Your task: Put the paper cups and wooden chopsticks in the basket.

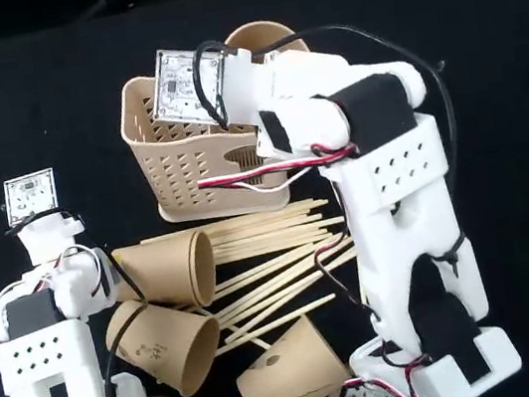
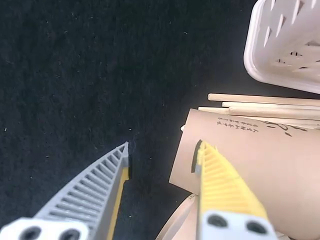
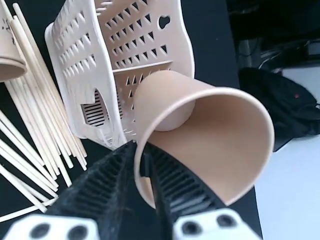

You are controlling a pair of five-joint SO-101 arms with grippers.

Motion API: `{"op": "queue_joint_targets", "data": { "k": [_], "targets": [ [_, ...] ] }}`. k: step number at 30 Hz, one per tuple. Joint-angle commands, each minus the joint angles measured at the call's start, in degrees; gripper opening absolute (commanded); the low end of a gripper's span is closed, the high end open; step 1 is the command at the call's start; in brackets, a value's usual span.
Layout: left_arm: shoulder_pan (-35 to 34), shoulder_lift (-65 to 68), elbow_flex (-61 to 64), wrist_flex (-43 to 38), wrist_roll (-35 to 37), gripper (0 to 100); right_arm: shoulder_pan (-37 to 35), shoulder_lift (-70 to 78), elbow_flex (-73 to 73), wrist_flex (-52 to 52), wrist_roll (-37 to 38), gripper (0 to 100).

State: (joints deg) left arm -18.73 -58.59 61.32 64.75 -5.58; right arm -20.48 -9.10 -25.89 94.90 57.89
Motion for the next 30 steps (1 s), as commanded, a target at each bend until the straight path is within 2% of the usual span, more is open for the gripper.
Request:
{"op": "queue_joint_targets", "data": {
  "k": [1,16,18,21,23,25,30],
  "targets": [
    [0.4,-0.2,0.0,-0.5,-0.4,22,0.4,0.0,0.4,-1.4,0.5,1.2],
    [0.4,-0.2,0.0,-0.5,-0.4,22,0.3,-0.1,0.8,-3.3,0.2,2.2],
    [0.3,-0.2,0.0,-0.5,-0.4,22,0.3,-0.1,0.8,-3.5,-2.1,8.1],
    [0.3,-0.2,0.0,-0.5,-0.4,22,0.3,-0.1,0.7,-4.3,-7.3,22.4],
    [0.3,-0.2,0.0,-0.5,-0.4,22,0.2,-0.1,0.4,-4.3,-6.8,29.0],
    [0.3,-0.2,0.0,-0.5,-0.4,22,-0.5,-0.5,0.3,-4.3,-6.4,30.8],
    [0.3,-0.2,0.1,-0.5,-0.4,22,-1.5,-1.4,-2.2,-3.8,-6.9,25.9]
  ]
}}
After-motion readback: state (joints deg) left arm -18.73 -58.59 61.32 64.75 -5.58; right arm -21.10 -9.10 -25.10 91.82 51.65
